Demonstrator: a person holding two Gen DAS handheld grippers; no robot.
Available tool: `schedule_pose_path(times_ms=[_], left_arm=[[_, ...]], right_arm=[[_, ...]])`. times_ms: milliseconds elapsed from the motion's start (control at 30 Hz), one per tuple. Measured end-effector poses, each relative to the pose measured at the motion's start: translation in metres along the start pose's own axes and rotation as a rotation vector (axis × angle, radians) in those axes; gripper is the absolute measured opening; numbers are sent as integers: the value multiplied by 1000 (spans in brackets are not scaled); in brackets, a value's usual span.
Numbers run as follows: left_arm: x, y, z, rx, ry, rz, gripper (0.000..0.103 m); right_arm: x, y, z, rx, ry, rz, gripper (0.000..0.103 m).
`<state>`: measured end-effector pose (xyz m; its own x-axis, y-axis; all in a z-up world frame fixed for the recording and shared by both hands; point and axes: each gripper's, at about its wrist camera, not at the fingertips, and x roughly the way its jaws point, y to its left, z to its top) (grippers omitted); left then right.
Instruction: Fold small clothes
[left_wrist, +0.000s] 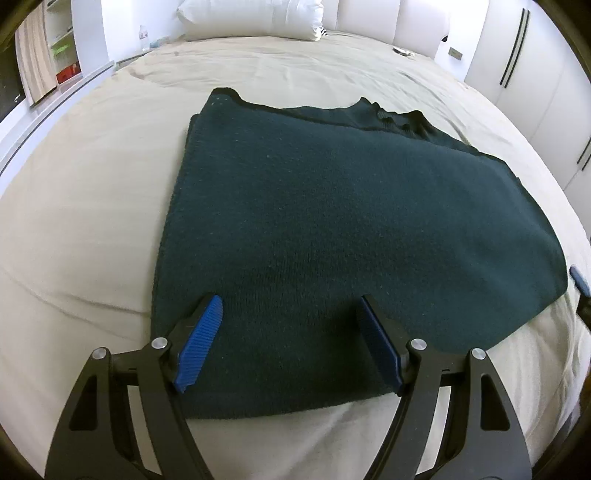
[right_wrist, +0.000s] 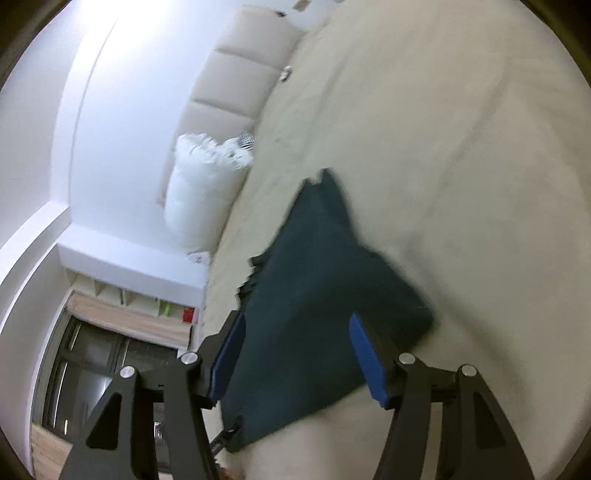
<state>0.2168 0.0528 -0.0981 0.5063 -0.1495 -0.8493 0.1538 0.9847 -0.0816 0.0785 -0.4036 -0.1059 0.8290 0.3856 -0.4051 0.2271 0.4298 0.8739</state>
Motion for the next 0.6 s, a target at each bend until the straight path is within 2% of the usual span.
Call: schedule_pose_path(times_ms=[133, 267, 300, 367, 467, 600], left_arm=[[0, -3, 0, 12, 1, 9, 75], [2, -3, 2, 18, 1, 9, 75], [2, -3, 2, 21, 1, 9, 75], [2, -2, 1, 24, 3, 13, 76], [4, -4, 3, 30, 3, 19, 77], [7, -5, 5, 35, -2, 24, 78]], right_arm=[[28, 32, -10, -95, 78, 48, 67], [63, 56, -16, -164, 143, 40, 68], [72, 57, -18, -169, 155, 37, 69], [85, 51, -19, -161, 168, 7, 77], [103, 28, -27, -160, 225, -104, 78], [95, 33, -33, -236, 214, -89, 78]])
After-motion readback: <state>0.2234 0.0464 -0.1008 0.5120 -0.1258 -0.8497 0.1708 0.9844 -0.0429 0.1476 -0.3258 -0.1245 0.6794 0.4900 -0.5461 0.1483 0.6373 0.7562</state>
